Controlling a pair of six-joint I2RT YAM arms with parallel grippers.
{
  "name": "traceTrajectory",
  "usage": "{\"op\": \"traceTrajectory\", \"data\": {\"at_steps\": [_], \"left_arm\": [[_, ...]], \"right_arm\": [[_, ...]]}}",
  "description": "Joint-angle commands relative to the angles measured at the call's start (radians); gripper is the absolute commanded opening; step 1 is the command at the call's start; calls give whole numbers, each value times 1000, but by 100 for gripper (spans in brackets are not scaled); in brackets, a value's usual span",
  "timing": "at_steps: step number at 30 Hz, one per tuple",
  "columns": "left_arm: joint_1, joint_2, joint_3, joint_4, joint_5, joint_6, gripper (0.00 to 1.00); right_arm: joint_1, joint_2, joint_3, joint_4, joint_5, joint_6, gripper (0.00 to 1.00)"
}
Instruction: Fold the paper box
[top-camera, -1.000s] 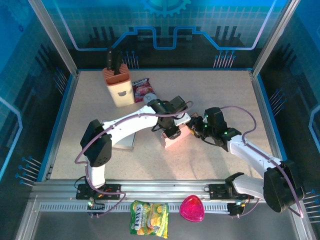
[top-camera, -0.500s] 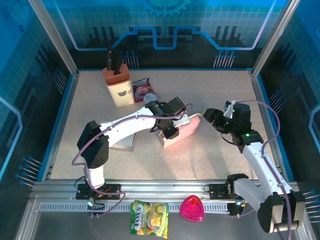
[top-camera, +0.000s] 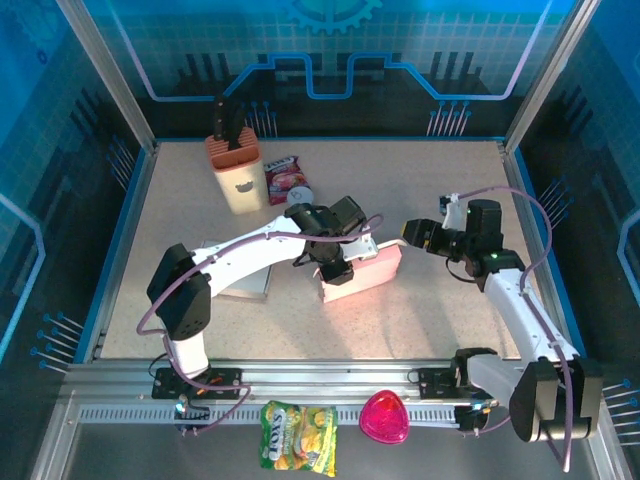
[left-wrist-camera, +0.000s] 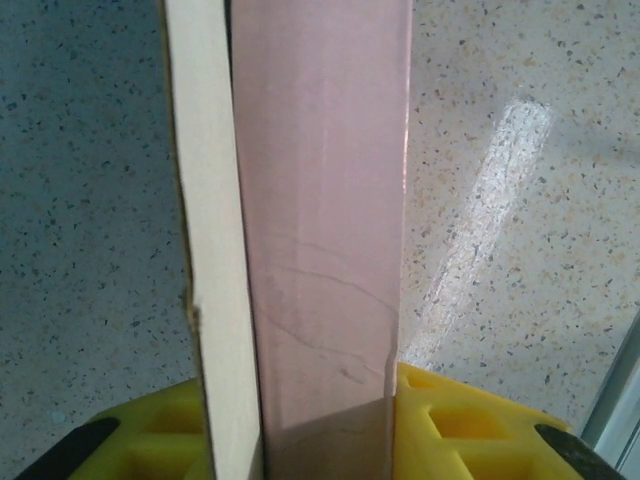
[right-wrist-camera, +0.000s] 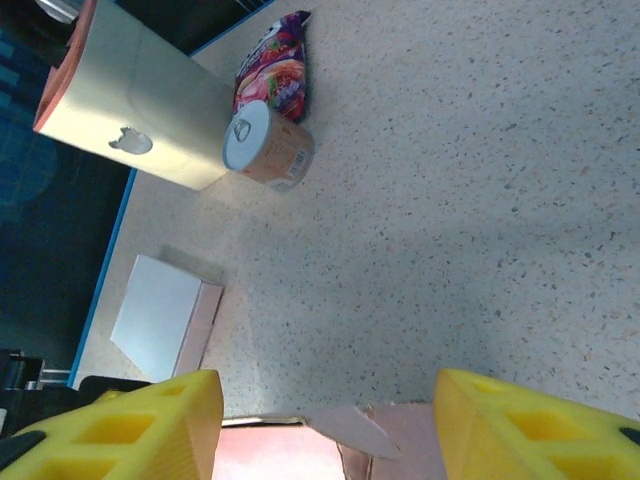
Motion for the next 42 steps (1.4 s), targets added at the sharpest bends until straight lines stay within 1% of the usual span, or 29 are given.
{"op": "traceTrajectory", "data": {"at_steps": [1,5,11,19,28,34,42], "left_arm": [[4,-20,4,-38,38,33,33],[3,-11,7,-38,31,31,33],[3,-14,4,-35,23,30,34],[3,-12,9,-35,17,26,34],[1,-11,9,-34,13,25,34],[0,-10,11,-34,10,25,34],[-3,-14,11,-33,9,25,34]], "right_arm": [[26,41,29,-28,-40,-64,59],[65,65,35,-46,-45,-77,56],[97,31,25,-74,-28,-82,50],[108,29,29,-127,14,-110,39],[156,19,66,-209,153,-134,29],[184,30,83,-254,250,-143,25],[203,42,101,-268,316,-149,19]]}}
